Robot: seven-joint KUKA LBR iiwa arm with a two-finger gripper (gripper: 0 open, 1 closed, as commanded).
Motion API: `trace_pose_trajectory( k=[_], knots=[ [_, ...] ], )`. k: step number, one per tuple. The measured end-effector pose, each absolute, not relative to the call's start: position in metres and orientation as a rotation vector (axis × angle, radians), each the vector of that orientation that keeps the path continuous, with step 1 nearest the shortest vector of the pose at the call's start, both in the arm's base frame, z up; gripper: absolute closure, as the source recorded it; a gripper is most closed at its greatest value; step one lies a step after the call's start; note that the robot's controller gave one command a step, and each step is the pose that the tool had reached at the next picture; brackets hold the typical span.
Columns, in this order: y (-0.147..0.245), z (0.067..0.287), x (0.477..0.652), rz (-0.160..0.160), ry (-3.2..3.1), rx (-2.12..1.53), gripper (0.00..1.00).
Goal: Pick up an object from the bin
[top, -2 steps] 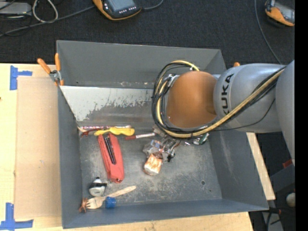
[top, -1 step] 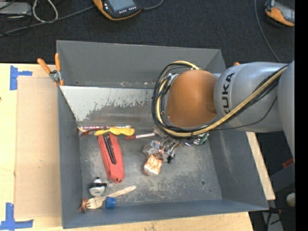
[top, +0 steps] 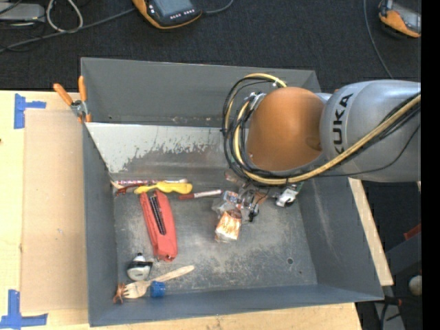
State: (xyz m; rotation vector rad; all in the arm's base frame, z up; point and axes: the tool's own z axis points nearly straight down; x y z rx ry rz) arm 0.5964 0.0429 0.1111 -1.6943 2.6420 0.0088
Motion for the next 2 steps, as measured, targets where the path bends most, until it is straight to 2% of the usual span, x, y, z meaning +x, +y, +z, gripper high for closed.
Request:
trace_pose_trajectory(
  k=[1, 2],
  knots=[
    [0.029, 0.08, 0.597, 0.015, 2.252, -2.189, 1.0],
    [0.03, 0.136, 0.593, 0.024, 2.255, -2.193, 1.0]
  ],
)
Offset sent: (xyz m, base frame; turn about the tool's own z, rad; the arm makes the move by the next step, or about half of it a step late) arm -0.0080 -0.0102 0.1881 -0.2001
